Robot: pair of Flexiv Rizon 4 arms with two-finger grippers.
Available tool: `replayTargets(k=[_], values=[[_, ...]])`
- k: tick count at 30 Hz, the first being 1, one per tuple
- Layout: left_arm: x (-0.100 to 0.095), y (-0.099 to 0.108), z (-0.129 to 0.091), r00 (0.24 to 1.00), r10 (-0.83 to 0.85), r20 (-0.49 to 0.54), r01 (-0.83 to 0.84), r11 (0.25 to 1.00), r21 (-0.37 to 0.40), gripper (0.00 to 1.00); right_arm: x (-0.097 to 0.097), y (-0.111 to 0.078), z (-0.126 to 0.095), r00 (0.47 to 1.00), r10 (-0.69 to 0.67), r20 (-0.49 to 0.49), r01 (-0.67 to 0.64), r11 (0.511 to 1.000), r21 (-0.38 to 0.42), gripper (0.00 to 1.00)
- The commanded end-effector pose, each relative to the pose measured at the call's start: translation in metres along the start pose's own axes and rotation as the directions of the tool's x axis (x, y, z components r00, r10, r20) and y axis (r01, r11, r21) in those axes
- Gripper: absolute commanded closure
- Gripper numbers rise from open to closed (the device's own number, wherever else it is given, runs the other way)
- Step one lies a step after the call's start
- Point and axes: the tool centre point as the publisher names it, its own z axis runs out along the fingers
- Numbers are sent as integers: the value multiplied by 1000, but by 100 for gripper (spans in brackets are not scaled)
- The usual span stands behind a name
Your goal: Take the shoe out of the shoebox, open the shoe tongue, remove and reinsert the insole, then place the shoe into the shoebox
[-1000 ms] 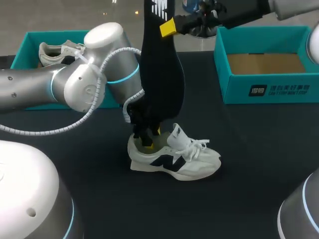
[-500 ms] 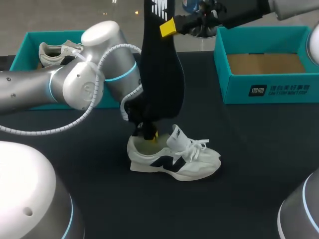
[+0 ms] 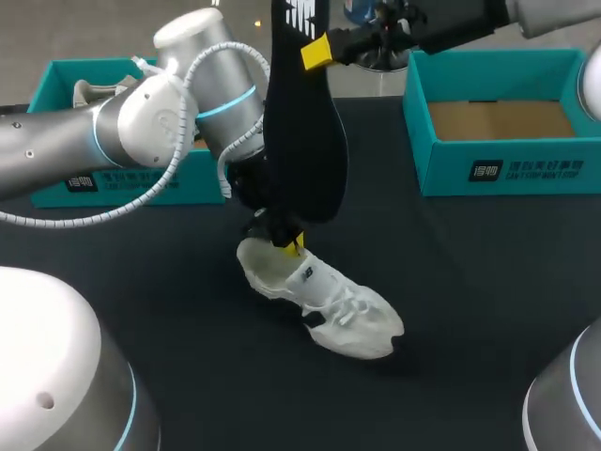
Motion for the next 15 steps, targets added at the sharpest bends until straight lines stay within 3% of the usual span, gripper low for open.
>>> replayTargets(k=[1,9,15], values=[[-12,0,-9,979,114,-169,-116,993,-1,100,0,1,2,1000,1,2,-1,1000,1,100],[-4,-19,-2,873,342,-347,-372,928,-20,100,0,1,2,1000,1,2,-1,1000,1,100],[-1,-30,10,810,404,-425,-451,893,-11,100,0,1,2,1000,1,2,-1,1000,1,100]])
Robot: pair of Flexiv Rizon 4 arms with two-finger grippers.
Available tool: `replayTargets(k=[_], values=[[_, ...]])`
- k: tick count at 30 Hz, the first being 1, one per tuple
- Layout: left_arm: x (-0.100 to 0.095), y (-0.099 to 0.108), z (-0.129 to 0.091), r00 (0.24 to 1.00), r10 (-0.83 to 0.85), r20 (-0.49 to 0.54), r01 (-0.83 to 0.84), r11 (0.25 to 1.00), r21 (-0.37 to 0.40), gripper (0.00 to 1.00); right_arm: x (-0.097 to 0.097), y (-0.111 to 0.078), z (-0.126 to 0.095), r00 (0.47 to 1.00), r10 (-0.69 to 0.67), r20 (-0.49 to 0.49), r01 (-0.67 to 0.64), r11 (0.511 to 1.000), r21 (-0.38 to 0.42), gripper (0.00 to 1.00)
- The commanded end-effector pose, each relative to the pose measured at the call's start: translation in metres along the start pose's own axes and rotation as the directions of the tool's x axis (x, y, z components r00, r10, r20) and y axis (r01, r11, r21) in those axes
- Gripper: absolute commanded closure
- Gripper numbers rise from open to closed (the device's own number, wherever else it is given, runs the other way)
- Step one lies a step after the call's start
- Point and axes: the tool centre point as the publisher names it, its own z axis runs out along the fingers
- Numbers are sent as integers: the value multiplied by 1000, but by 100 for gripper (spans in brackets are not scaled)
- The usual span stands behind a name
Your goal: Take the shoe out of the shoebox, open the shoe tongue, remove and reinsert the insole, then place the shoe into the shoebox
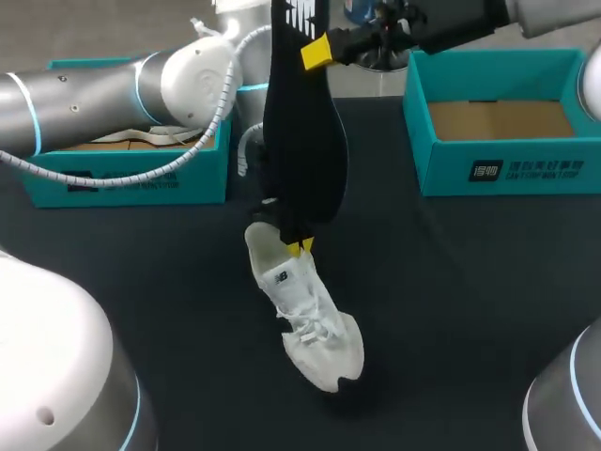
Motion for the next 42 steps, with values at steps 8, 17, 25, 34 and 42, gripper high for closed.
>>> replayTargets(k=[8,17,25,34,42], values=[[-12,-8,19,964,144,-222,-151,988,-16,100,0,1,2,1000,1,2,-1,1000,1,100],[-16,-4,35,953,179,-243,-193,981,-34,100,0,1,2,1000,1,2,-1,1000,1,100],[-26,-1,40,960,208,-186,-219,975,-42,100,0,1,2,1000,1,2,-1,1000,1,100],[-35,-3,42,964,237,-118,-244,969,-45,100,0,1,2,1000,1,2,-1,1000,1,100],[-44,-10,39,956,286,71,-281,957,-77,0,0,1,2,1000,1,2,-1,1000,1,100]])
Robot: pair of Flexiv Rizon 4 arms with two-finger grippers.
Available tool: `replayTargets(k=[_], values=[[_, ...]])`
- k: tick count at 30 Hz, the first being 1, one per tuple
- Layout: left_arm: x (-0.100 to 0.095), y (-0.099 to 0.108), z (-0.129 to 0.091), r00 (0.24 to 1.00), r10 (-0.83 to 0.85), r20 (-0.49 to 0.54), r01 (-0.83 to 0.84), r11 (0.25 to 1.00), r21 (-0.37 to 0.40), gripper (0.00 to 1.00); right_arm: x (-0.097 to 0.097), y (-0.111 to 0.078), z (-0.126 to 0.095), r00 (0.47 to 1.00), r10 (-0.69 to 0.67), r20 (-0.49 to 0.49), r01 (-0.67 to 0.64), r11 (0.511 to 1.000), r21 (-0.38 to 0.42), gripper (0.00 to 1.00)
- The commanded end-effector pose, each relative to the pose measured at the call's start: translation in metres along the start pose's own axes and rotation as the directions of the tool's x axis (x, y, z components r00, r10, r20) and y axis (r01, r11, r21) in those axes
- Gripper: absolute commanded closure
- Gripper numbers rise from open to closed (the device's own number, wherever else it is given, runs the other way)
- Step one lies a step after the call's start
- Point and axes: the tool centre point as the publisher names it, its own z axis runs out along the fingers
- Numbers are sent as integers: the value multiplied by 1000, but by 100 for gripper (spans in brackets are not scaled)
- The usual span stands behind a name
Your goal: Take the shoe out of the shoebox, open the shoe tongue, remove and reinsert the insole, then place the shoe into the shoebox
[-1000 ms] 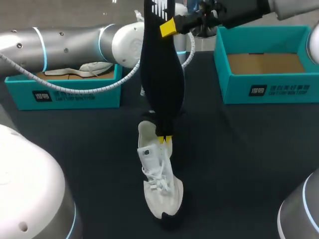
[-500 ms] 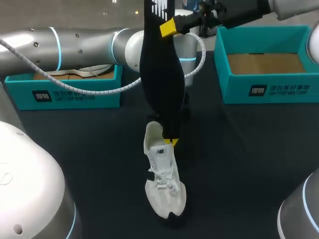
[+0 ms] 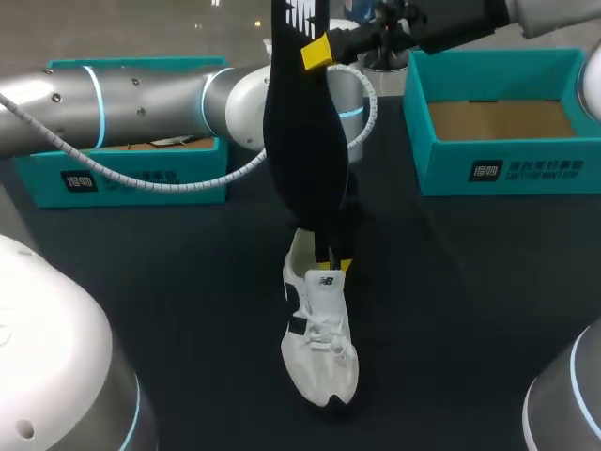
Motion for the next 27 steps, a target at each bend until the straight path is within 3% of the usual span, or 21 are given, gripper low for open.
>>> replayTargets(k=[1,2,4,5,7,9,12,17,20,27], values=[[7,-11,-8,981,0,193,-4,1000,22,0,0,1,2,1000,1,2,-1,1000,1,100],[6,-13,-14,971,-10,240,-4,998,58,0,0,1,2,1000,1,2,-1,1000,1,100],[2,-15,-26,900,-40,434,14,998,64,0,0,1,2,1000,1,2,-1,1000,1,100],[0,-15,-35,873,-88,480,34,992,120,0,0,1,2,1000,1,2,-1,1000,1,100],[-1,-14,-51,750,-126,649,41,989,144,0,0,1,2,1000,1,2,-1,1000,1,100],[6,-15,-66,655,-166,738,26,980,198,0,0,1,2,1000,1,2,-1,1000,1,100],[21,-17,-84,458,-181,870,13,980,197,0,0,1,2,1000,1,2,-1,1000,1,100],[48,-22,-108,121,-258,958,26,966,257,0,0,1,2,1000,1,2,-1,1000,1,100],[63,-26,-116,-12,-272,962,8,962,272,0,0,1,2,1000,1,2,-1,1000,1,100],[85,-33,-133,-170,-304,938,-91,952,292,0,0,1,2,1000,1,2,-1,1000,1,100]])
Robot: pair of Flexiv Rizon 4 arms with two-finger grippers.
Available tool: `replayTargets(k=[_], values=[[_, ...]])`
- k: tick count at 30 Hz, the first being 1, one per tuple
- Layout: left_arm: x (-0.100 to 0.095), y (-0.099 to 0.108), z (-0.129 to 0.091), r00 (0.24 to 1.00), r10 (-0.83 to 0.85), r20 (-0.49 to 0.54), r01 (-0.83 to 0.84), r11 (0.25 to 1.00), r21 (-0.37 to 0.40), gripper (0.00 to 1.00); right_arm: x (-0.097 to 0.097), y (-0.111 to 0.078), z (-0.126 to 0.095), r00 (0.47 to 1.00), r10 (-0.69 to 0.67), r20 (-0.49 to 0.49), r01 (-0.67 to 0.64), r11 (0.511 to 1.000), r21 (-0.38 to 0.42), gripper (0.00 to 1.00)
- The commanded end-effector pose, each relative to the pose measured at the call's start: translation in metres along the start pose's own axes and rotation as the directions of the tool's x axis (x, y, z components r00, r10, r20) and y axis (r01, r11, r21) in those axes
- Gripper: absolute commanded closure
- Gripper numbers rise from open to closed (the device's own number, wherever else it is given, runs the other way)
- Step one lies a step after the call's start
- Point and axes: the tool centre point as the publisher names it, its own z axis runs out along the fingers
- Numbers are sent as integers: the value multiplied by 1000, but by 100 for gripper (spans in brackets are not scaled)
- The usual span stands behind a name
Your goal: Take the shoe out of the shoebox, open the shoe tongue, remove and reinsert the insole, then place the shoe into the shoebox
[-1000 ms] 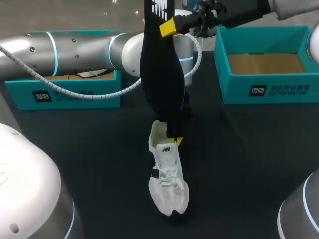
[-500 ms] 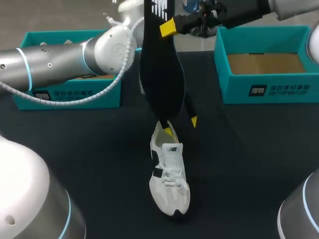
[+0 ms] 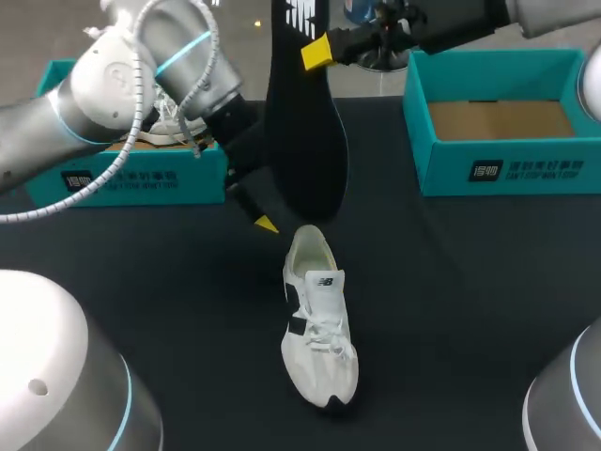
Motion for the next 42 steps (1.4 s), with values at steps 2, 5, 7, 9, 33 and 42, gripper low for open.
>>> replayTargets(k=[2,5,7,9,33,42], values=[[24,-10,-20,340,-123,932,-54,987,150,0,0,1,2,1000,1,2,-1,1000,1,100],[23,-15,-24,324,-86,942,-73,991,116,0,0,1,2,1000,1,2,-1,1000,1,100],[22,-18,-25,327,-71,942,-88,991,105,0,0,1,2,1000,1,2,-1,1000,1,100],[21,-20,-25,329,-43,943,-97,992,79,0,0,1,2,1000,1,2,-1,1000,1,100],[11,-25,-48,286,38,958,-143,990,3,0,0,1,2,1000,1,2,-1,1000,1,100],[-1,-26,-64,359,147,922,-200,977,-78,0,0,1,2,1000,1,2,-1,1000,1,100]])
